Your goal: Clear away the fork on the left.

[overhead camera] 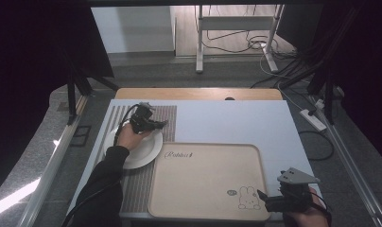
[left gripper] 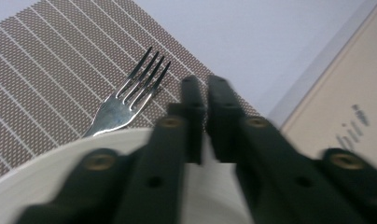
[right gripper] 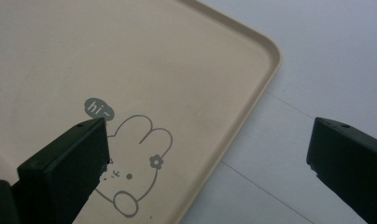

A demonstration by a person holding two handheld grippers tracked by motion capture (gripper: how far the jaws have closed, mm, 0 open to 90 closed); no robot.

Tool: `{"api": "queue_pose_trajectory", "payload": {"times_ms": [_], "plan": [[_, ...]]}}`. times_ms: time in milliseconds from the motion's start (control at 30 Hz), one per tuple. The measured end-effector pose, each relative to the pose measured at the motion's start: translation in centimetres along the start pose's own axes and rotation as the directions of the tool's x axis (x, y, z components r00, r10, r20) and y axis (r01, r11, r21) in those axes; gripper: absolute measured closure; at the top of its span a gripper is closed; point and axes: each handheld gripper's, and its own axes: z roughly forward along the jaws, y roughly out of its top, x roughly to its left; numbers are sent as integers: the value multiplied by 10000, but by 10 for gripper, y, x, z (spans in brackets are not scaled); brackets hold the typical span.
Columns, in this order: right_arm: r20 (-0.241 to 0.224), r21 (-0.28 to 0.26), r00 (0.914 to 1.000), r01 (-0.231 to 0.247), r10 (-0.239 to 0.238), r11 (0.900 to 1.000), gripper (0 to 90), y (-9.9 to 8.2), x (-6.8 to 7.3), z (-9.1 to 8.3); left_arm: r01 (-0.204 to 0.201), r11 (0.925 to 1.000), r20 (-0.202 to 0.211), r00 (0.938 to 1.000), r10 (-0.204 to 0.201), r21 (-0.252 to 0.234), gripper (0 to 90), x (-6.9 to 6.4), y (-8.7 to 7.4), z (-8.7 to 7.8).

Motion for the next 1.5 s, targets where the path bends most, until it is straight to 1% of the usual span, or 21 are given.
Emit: {"api": "queue_pose_trajectory", "payload": {"times_ms": [33,67,200,333,400,533,633,733,767,833,933,1033,1067,1100,1133,1167,1200,1300,1400,1433,1500], "plan": [[-4,1,10000,-4,4,10000,0,0,0,0,-128,9996,38,9999,128,239,887,1,3,4],[-9,-12,10000,-10,10,10000,0,0,0,0,-229,9990,-39,9997,230,382,887,0,5,8],[-29,-21,10000,-29,29,10000,0,0,0,0,-474,9954,-212,9986,494,834,887,2,11,20],[-25,-33,10000,-11,11,10000,0,0,0,0,-296,9907,-541,9978,371,1329,887,5,13,32],[-24,-46,10000,-4,4,10000,0,-1,0,0,-200,9927,-495,9984,260,1186,886,9,14,33],[-48,-14,10000,-25,25,10000,0,0,0,0,-167,9927,-851,9960,269,1192,887,17,19,35],[-46,-26,10000,-16,15,10000,0,-1,0,0,-34,9931,-1042,9944,157,1170,887,24,22,35],[-61,-15,10000,-28,28,10000,0,-1,0,0,152,9936,-1268,9919,-10,1117,887,31,26,37],[-62,-18,10000,-33,32,10000,0,-1,0,0,288,9937,-1344,9908,-141,1080,886,33,27,37],[-60,-23,10000,-30,30,10000,0,-1,0,-1,414,9937,-1377,9901,-269,1039,886,38,28,37],[-61,-58,10000,-9,9,10000,0,-1,0,-1,458,9924,-1812,9831,-245,1140,886,44,31,37],[-64,-85,10000,-3,2,10000,0,-1,-1,-1,640,9904,-1629,9857,-436,1227,884,49,32,35],[-68,-75,10000,9,-10,10000,0,-1,-1,-1,640,9902,-1444,9885,-458,1238,870,50,32,34],[-74,-65,10000,-2,1,10000,0,-1,-1,-1,591,9911,-1274,9909,-438,1193,824,50,32,32],[-74,-65,10000,-2,1,10000,0,-1,-1,-1,544,9924,-1266,9911,-403,1100,824,51,32,29],[-70,-69,10000,2,-2,10000,0,-1,-1,-1,535,9936,-1211,9918,-413,999,795,52,31,26],[-66,-73,10000,9,-10,10000,0,-1,0,-1,574,9941,-1183,9919,-463,922,749,53,31,23],[-73,-58,9999,71,-71,10000,0,-1,0,-1,571,9950,-1258,9910,-466,815,560,58,29,15],[-79,-58,9999,78,-78,10000,0,-1,0,-1,523,9942,-1576,9868,-370,941,373,65,26,11],[-78,-54,10000,62,-63,10000,0,-1,0,-1,524,9939,-1712,9846,-351,970,328,67,25,10],[-73,-69,10000,51,-52,10000,0,-1,0,-1,747,9895,-2088,9768,-477,1236,198,73,22,9]]}}
